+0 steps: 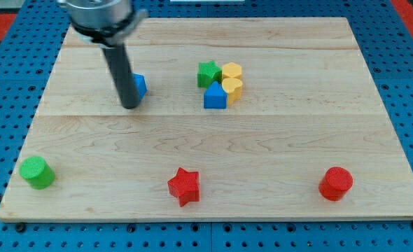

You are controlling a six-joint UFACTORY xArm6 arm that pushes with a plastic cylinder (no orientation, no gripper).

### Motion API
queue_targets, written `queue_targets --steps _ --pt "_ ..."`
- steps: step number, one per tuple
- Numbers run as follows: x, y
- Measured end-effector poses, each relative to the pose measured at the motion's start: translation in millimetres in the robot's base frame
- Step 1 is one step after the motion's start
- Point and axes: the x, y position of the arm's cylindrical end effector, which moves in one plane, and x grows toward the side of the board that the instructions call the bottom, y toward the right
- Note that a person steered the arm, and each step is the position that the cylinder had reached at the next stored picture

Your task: Move the blue cube closer to the group of blocks

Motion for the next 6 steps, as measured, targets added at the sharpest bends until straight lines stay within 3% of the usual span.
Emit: queue_targets --steps 1,2,4,6 --pt "-1.6 -67.4" --pt "-30.5 -97.0" --pt "-47.2 -40.9" --pt "-22.4 59.4"
